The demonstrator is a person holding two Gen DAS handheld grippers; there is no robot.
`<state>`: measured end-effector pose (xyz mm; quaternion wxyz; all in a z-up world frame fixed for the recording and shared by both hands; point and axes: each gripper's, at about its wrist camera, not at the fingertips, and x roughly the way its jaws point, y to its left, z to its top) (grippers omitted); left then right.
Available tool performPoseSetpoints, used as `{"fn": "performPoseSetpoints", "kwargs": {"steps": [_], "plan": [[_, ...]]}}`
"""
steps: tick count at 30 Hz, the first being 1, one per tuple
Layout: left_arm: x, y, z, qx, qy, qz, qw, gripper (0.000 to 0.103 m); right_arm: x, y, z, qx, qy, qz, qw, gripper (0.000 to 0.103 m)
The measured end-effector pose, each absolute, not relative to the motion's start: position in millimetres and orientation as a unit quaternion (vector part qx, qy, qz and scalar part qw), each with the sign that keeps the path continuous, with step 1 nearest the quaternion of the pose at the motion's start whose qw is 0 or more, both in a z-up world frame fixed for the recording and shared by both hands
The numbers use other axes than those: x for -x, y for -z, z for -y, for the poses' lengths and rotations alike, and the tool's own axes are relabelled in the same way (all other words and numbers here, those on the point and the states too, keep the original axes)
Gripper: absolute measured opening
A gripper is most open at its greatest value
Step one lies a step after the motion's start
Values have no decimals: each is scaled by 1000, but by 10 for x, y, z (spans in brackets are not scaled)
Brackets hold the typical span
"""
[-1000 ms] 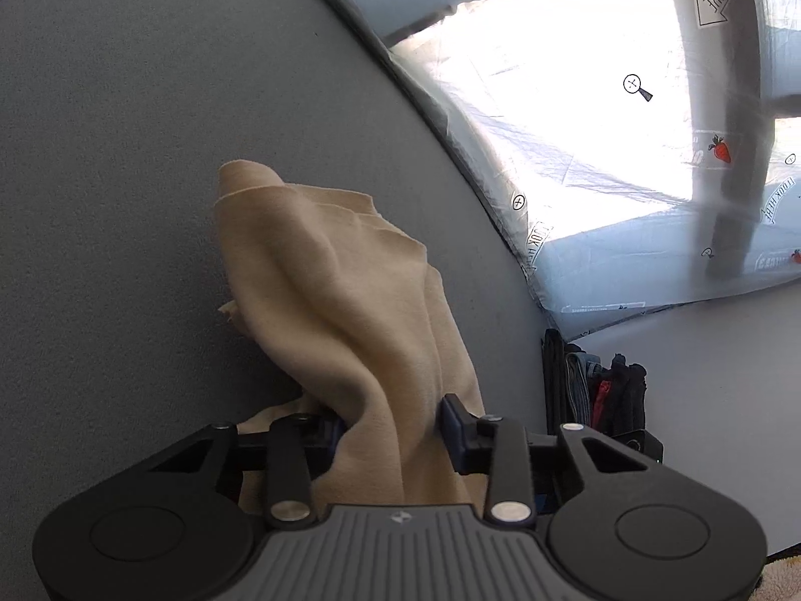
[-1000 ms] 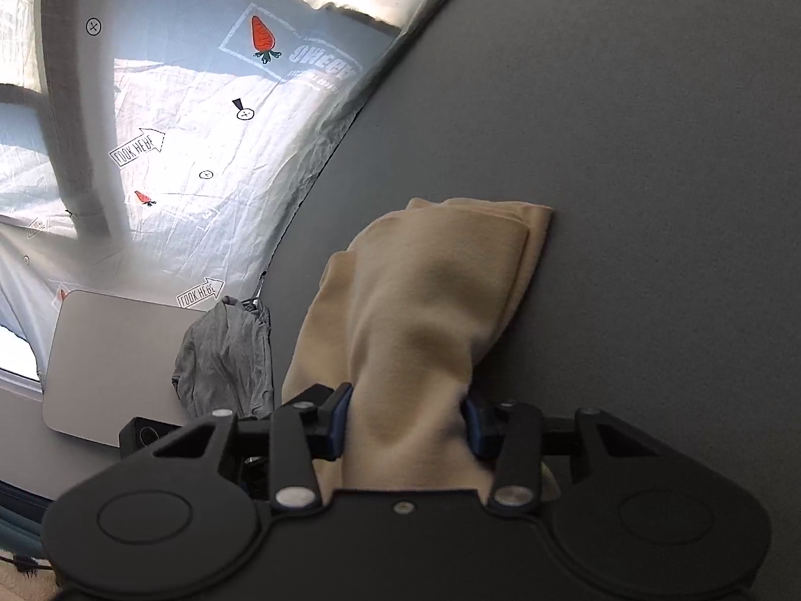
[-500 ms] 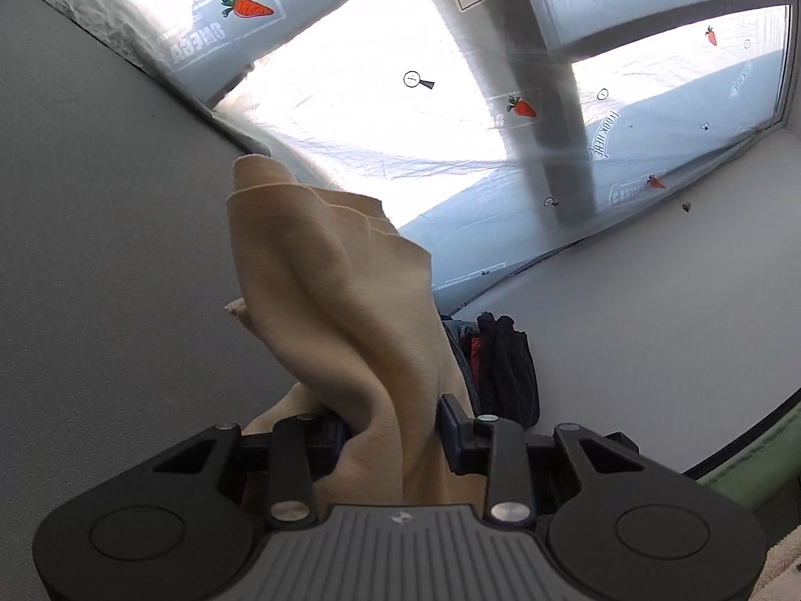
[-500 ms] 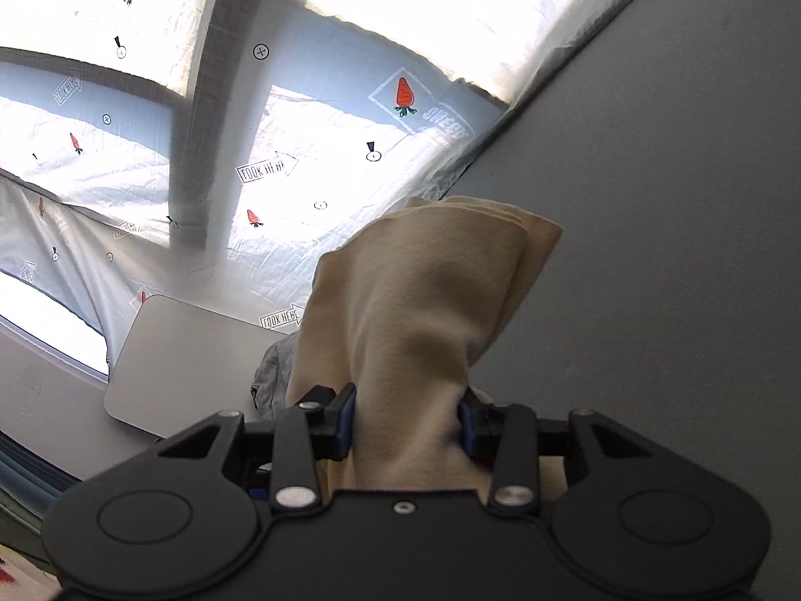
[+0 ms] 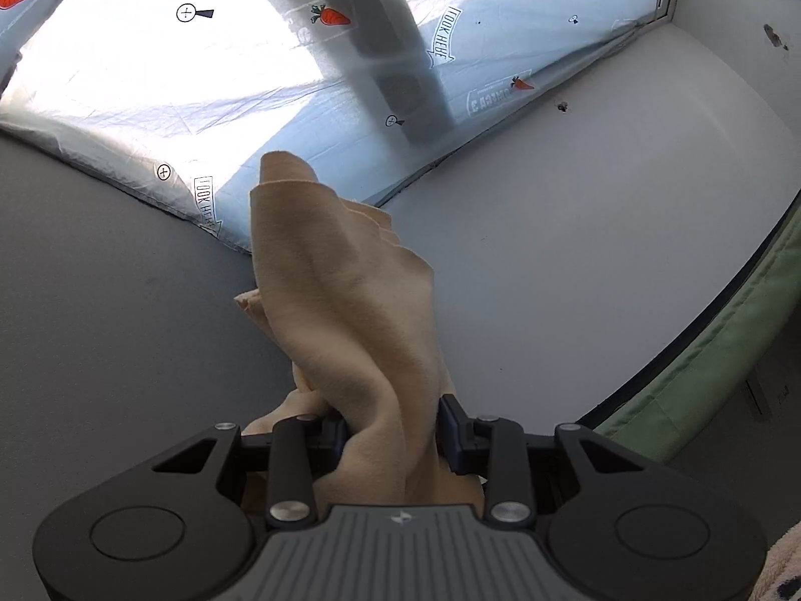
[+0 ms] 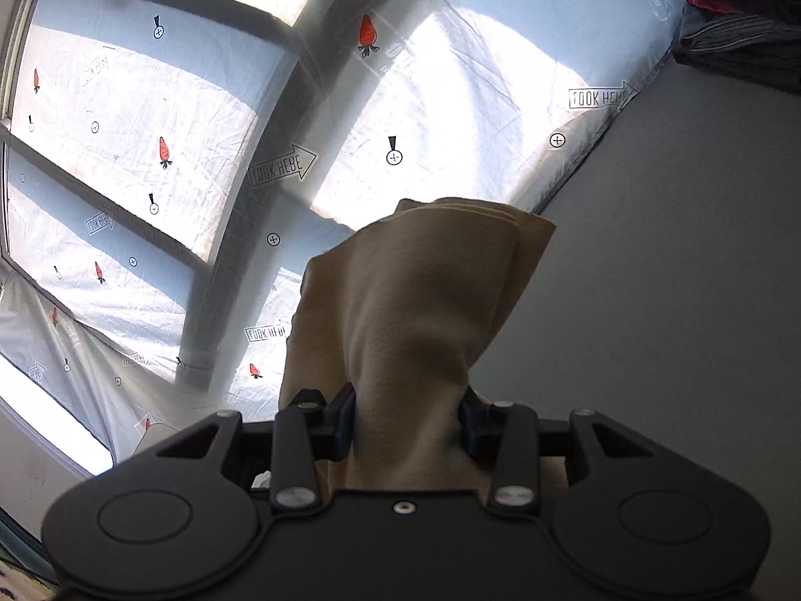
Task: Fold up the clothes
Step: 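Lift the folded beige top with both tools and carry it to the clothes pile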
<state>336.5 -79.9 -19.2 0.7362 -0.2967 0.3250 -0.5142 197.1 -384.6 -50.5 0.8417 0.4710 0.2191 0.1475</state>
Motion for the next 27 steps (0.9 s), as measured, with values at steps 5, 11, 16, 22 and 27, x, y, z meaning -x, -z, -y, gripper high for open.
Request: {"fn": "performPoseSetpoints", "kwargs": {"steps": [5, 11, 16, 22, 27], "plan": [[-3187, 182, 2094, 311, 516, -303, 738, 36, -1850, 465, 5112, -455, -167, -193, 853, 41], [-3111, -115, 3729, 303, 545, -279, 730, 36, -1662, -41, 6631, -381, -153, -180, 894, 41], [-3181, -432, 4728, 243, 570, -240, 747, 36, -1719, -326, 7593, -331, -155, -145, 920, 41], [-3561, -536, 5450, 261, 554, -227, 757, 37, -2074, -474, 8334, -298, -156, -114, 935, 41], [-3970, -424, 5794, 272, 515, -239, 777, 38, -2622, -614, 8492, -214, -137, -136, 958, 42]]}}
